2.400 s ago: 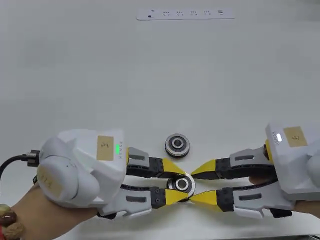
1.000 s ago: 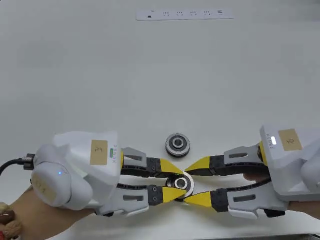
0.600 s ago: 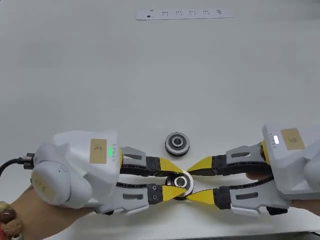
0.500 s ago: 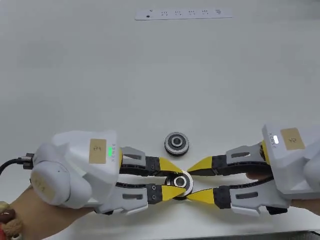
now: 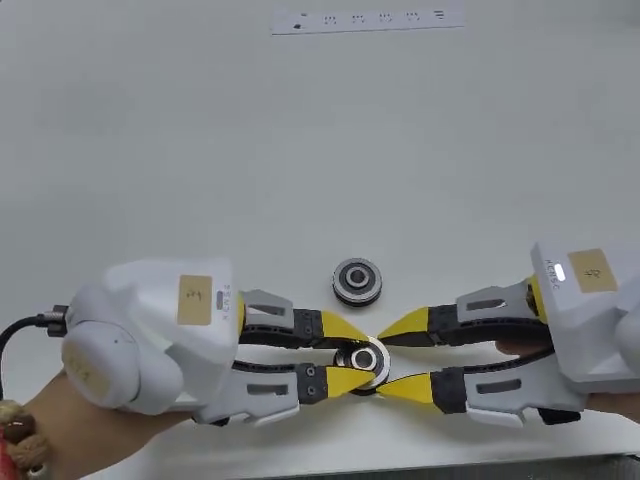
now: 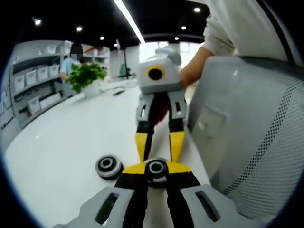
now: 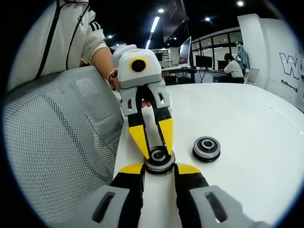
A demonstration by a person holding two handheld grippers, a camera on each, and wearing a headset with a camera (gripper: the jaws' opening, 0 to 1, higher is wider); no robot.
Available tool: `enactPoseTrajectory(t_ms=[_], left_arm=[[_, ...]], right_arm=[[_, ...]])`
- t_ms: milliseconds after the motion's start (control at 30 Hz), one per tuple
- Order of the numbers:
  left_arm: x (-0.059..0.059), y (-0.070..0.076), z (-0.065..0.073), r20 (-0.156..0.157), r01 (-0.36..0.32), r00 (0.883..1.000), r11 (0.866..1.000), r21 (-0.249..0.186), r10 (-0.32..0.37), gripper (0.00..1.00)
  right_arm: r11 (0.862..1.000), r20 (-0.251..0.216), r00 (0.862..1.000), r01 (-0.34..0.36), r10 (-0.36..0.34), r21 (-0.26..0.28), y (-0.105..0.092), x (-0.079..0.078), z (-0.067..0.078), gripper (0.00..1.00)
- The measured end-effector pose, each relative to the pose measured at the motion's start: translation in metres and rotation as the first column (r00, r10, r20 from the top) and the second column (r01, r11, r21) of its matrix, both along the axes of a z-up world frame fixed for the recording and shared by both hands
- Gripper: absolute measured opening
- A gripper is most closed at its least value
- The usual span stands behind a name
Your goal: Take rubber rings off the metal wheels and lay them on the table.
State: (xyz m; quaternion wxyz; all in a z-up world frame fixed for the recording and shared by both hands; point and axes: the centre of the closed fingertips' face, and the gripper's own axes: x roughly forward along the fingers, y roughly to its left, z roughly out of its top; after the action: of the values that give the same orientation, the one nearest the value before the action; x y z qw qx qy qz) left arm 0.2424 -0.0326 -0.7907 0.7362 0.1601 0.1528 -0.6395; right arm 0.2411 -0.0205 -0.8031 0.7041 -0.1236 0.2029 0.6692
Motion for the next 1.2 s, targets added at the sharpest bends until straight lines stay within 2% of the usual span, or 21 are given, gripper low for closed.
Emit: enactPoseTrajectory(t_ms=[167,233,833,900,933,1000,1033,1200], left_arm=[[0.000,0.001,0.000,0.000,-0.002,1.000,1.000,-0.006,0.002,0.15],[0.000,0.001,-0.001,0.003,-0.002,1.000,1.000,-0.005,0.002,0.15],[0.001,0.002,-0.002,0.015,-0.007,1.000,1.000,0.009,0.007,0.14],[0.001,0.002,-0.002,0.015,-0.007,1.000,1.000,0.011,0.006,0.14],[0.001,0.002,-0.002,0.016,-0.006,1.000,1.000,0.012,0.006,0.14],[0.001,0.004,-0.002,0.015,-0.008,1.000,1.000,0.012,0.008,0.14],[0.001,0.004,-0.002,0.015,-0.009,1.000,1.000,0.012,0.009,0.14],[0.001,0.004,-0.002,0.015,-0.010,1.000,1.000,0.012,0.010,0.14]], right_arm=[[1.000,0.014,1.000,-0.014,0.014,0.014,0.006,0.003,0.001,0.27],[0.999,0.014,1.000,-0.025,0.024,0.022,0.006,0.001,0.001,0.24],[1.000,-0.013,1.000,-0.023,0.023,0.021,0.000,-0.003,0.000,0.22],[0.999,-0.002,0.999,-0.036,0.036,-0.011,-0.004,-0.003,-0.004,0.21],[0.999,0.015,0.999,-0.042,0.042,-0.006,-0.005,-0.003,-0.004,0.18],[1.000,-0.010,1.000,-0.025,0.025,-0.010,-0.010,-0.001,-0.004,0.11],[1.000,-0.007,1.000,-0.021,0.021,-0.010,-0.012,-0.001,-0.005,0.07],[1.000,0.008,1.000,-0.022,0.022,-0.017,-0.011,-0.001,-0.005,0.06]])
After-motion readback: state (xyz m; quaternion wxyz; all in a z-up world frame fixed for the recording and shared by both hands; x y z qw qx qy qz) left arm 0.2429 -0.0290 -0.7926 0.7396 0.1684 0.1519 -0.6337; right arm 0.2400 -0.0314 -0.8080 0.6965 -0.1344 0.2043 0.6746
